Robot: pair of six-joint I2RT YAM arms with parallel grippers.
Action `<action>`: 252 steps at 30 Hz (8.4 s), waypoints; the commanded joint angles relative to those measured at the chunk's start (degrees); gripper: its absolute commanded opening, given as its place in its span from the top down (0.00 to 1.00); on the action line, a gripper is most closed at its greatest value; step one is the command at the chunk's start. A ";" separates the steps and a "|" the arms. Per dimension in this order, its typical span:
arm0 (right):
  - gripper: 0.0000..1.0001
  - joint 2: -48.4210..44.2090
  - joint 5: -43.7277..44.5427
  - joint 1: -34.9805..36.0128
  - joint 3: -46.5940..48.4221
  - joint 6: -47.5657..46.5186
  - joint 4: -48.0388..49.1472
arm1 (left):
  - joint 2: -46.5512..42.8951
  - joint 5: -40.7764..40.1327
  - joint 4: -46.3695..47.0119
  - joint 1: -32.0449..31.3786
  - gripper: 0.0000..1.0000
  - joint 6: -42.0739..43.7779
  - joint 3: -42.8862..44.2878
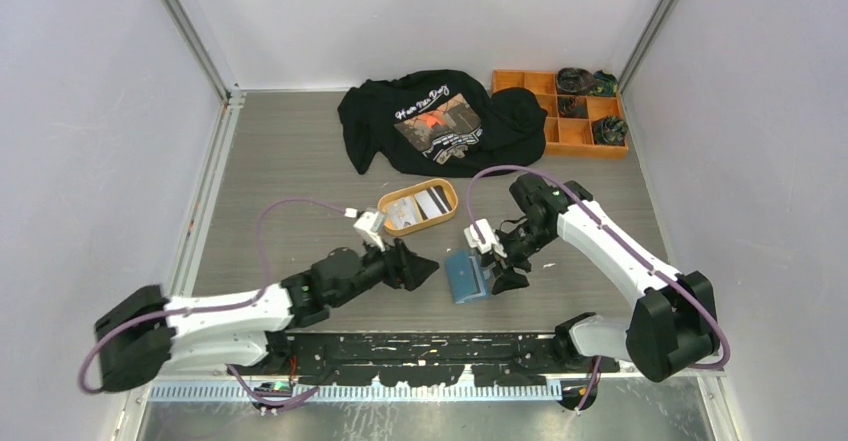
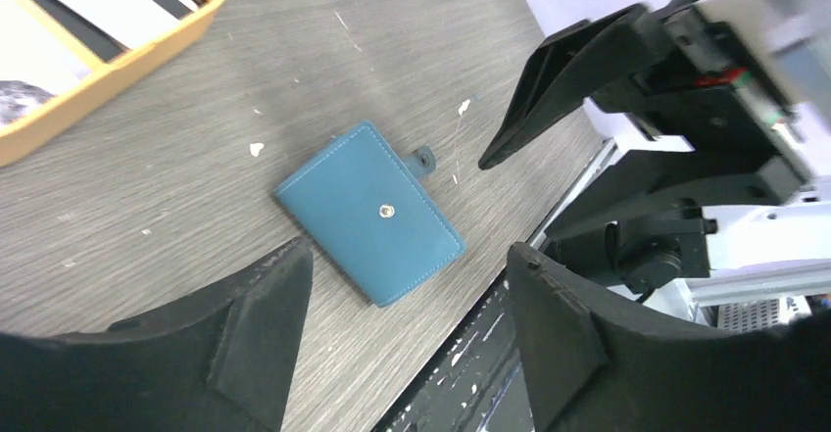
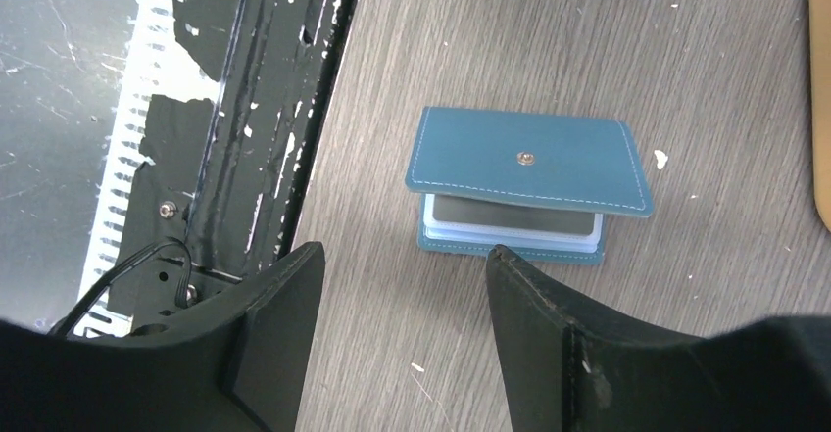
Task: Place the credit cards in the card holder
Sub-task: Close the card holder at the center of the board.
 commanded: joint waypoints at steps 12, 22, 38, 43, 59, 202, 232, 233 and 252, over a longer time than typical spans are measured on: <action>0.33 -0.02 4.45 3.00 2.42 -0.51 -1.85 | -45.30 -7.46 -13.69 0.98 0.05 13.13 -16.83; 0.32 1.39 9.92 5.76 1.49 -1.73 -0.55 | -24.03 5.65 -4.38 1.16 0.04 27.11 -9.70; 0.54 0.43 6.62 6.34 -0.61 -9.90 -1.62 | 14.56 34.97 -2.74 16.29 0.37 14.35 9.82; 0.54 -0.21 6.41 6.31 -1.01 -9.97 -1.37 | 22.93 36.67 -3.15 16.26 0.39 11.71 13.79; 0.55 1.47 5.77 5.27 0.24 -9.46 -2.61 | 34.82 37.27 -21.76 16.00 0.38 16.91 29.20; 0.19 -11.67 7.23 -9.94 5.32 48.32 20.03 | 4.29 1.10 1.15 4.41 0.22 20.30 1.52; 0.16 -4.67 11.76 -10.26 6.28 53.78 19.46 | 32.99 21.14 37.82 12.25 0.18 5.31 -0.67; 0.16 -4.25 11.90 -10.26 6.35 53.83 19.40 | 33.15 21.36 37.16 12.38 0.18 5.49 -0.27; 0.16 -1.94 15.00 -10.32 7.41 55.67 18.61 | 34.54 27.77 9.14 12.38 0.27 8.47 15.19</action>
